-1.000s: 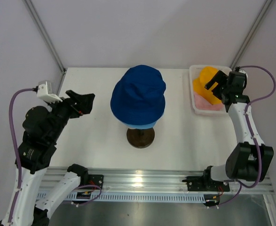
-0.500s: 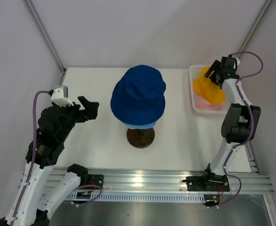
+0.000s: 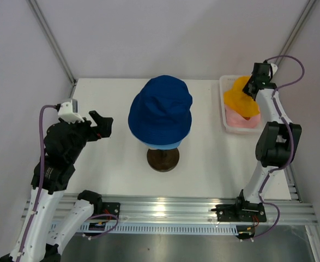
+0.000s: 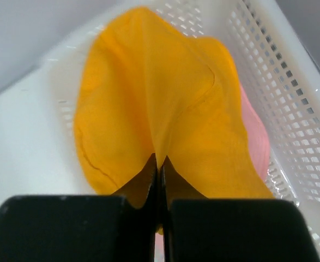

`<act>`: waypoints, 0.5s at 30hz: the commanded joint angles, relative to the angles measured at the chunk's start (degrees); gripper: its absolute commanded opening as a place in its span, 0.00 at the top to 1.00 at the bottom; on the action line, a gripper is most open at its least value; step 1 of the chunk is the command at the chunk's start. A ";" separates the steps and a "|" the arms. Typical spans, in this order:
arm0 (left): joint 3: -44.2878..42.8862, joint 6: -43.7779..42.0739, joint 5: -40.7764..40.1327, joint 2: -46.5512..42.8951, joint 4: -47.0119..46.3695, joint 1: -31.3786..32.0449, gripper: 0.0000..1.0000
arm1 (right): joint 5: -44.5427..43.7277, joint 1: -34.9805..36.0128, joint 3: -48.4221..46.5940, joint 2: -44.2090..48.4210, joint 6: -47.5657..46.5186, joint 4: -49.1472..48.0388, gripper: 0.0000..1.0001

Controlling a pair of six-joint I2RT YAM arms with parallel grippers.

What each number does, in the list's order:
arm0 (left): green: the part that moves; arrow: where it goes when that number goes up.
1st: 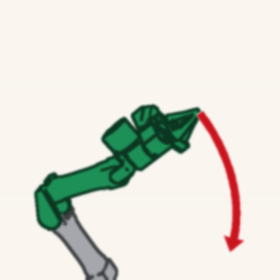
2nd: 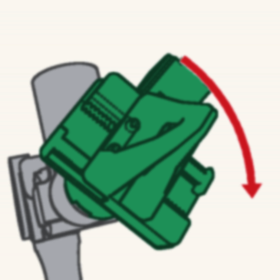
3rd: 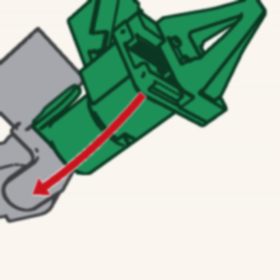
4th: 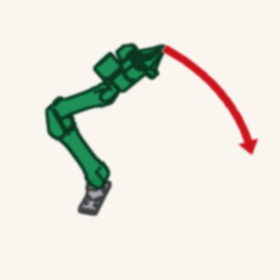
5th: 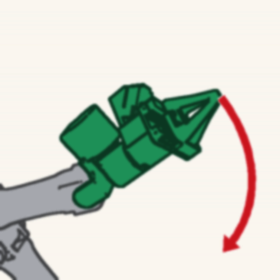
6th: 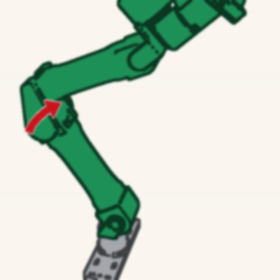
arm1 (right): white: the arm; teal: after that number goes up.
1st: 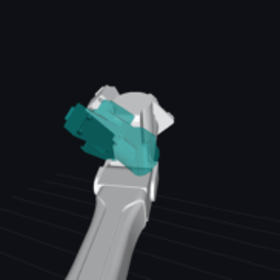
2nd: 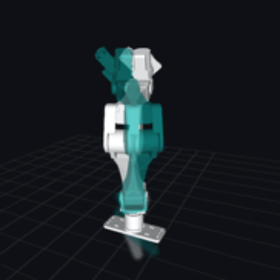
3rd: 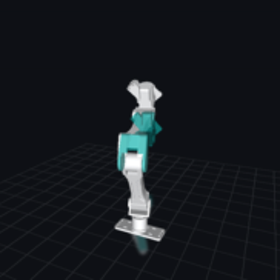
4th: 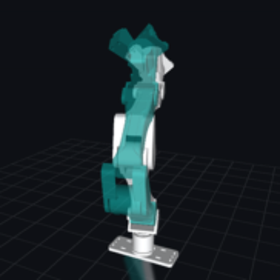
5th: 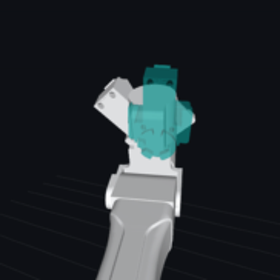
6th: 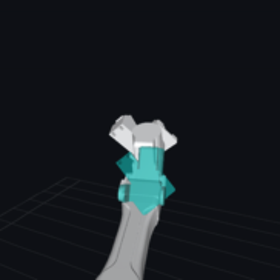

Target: Stack the hats

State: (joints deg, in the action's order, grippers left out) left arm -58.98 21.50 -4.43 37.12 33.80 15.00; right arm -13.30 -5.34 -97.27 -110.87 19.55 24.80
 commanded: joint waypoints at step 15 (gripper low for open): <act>0.53 4.17 5.47 -1.17 -2.69 -0.59 0.01 | 42.73 2.53 -12.93 34.93 19.80 -14.76 1.00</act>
State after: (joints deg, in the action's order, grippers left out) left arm -58.81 23.70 -1.63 36.91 33.32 14.96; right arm 17.87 -3.60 -108.97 -74.24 29.67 15.73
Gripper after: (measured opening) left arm 0.994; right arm 0.010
